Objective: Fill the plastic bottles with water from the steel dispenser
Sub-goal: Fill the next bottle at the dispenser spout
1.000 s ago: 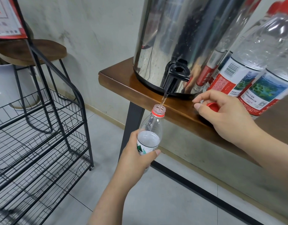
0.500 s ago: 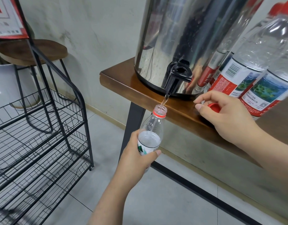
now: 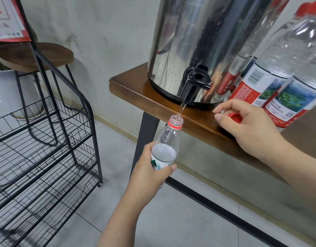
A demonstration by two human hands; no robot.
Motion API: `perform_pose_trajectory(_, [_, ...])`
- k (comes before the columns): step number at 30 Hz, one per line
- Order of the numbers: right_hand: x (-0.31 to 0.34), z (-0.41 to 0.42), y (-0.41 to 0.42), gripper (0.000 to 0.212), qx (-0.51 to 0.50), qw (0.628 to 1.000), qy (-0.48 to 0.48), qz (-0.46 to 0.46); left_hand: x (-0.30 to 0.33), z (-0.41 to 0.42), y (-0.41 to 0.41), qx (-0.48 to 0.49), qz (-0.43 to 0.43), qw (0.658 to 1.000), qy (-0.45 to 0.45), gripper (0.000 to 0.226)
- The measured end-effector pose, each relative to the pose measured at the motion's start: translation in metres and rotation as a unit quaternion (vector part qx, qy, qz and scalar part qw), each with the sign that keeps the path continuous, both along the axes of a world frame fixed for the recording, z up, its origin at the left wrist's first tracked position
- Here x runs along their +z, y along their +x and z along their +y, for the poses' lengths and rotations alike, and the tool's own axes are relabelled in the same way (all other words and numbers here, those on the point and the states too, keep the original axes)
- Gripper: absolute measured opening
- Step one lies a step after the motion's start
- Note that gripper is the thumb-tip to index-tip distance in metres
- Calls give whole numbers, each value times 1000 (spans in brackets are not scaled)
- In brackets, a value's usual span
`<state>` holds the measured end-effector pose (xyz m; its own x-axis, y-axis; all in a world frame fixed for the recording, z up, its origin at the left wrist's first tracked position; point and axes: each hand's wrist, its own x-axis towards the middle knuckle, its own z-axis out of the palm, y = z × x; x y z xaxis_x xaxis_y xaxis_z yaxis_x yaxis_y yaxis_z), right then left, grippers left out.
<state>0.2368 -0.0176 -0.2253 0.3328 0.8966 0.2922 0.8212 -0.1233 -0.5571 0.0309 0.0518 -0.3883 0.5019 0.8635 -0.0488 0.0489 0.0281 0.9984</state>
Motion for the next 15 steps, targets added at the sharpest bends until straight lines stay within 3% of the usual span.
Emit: perform_pose_trajectory(15, [0,-1,0,2,-5,1000,-6,-4,-1,0,0,-2,-6,1000,0,62])
